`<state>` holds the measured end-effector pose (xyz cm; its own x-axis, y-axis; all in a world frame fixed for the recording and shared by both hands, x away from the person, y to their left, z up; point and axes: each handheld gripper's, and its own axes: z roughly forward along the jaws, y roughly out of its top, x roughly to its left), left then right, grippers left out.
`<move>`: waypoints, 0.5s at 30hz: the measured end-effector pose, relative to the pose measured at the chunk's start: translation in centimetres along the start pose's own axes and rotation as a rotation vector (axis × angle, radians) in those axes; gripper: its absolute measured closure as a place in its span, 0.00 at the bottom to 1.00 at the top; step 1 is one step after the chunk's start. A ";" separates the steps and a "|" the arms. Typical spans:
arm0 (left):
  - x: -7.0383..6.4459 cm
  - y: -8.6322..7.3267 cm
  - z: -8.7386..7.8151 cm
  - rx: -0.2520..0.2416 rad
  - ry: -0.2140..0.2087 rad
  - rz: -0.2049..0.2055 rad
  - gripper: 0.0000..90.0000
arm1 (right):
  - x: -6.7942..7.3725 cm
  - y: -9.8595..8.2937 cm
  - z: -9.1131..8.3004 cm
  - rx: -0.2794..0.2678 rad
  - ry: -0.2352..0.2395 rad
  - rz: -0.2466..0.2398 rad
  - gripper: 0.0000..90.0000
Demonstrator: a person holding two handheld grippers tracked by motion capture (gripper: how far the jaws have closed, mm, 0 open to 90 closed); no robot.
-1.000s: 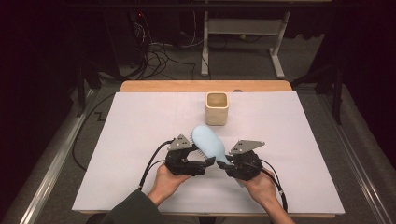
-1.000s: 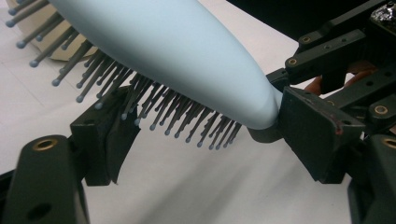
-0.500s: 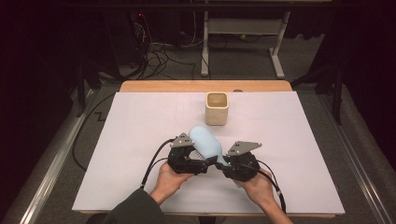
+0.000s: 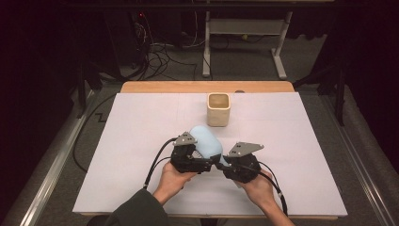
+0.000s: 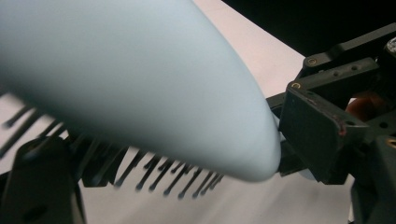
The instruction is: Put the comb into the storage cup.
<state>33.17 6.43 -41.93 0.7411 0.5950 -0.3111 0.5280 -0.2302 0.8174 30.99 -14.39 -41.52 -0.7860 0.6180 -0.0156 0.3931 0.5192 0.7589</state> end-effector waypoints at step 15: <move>1.2 0.7 -1.2 0.028 -0.021 -0.020 0.38 | 0.0 0.8 1.3 0.001 -0.006 -0.012 0.78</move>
<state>33.93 7.88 -41.17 0.7386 0.5837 -0.3373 0.5539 -0.2404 0.7971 31.90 -13.18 -41.79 -0.7877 0.6154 -0.0286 0.3844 0.5272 0.7578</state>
